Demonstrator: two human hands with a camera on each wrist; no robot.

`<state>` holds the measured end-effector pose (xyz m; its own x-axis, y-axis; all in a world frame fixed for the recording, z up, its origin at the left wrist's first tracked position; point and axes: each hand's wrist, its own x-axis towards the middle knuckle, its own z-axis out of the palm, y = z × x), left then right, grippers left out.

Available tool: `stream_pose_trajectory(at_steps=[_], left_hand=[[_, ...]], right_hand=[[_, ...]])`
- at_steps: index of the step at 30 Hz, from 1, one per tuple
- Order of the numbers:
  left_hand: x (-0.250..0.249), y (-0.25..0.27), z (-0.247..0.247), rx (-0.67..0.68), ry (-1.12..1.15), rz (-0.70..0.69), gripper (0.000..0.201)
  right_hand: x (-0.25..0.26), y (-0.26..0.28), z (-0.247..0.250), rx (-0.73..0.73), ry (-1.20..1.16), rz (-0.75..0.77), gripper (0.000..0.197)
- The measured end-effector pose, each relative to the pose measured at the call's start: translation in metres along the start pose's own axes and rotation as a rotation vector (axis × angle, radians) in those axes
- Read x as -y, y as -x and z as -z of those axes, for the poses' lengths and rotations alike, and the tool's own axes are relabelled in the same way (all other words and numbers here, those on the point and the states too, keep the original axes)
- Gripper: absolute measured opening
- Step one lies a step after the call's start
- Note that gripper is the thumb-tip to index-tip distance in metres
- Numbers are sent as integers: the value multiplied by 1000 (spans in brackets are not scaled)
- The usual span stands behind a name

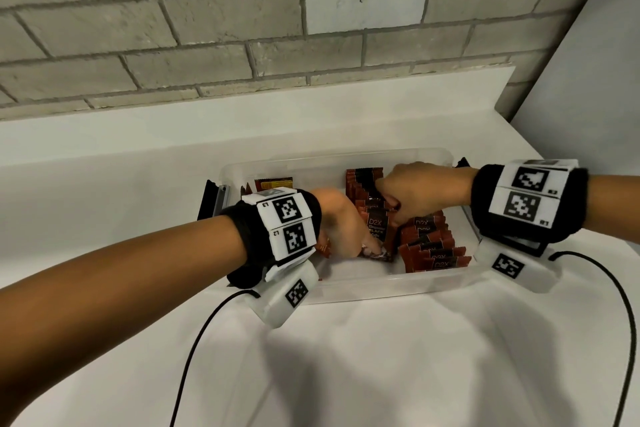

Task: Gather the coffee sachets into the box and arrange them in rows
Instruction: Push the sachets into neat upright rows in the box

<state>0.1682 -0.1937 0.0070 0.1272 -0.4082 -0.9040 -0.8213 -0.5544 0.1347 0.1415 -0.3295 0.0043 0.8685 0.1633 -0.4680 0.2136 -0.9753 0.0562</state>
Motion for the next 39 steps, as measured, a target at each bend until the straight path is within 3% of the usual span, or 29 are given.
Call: stream_pose_trajectory(at_steps=[8,13,17,21,25,29,39], left_hand=[[21,38,4,-151,130,-53,65],[64,77,9,-299,93,51,48],[79,76,-9,-216,81,56,55],[82,67,-28,-160,106,7,65],[88,61,-39,-299,32,-7,42],[96,59,-47,-451,69,-31,14],[105,85,-52,-729,222,-105,17]], right_hand=[[-1,-2,14,37,-110,-33,45],[18,-5,38,63,-271,47,29],[48,-22,39,127,-554,84,31],[77,-42,37,213,-590,1,44],[92,-56,36,243,-545,-59,43],[98,-67,29,292,-663,-127,36],[104,-80,22,314,-921,-251,33]])
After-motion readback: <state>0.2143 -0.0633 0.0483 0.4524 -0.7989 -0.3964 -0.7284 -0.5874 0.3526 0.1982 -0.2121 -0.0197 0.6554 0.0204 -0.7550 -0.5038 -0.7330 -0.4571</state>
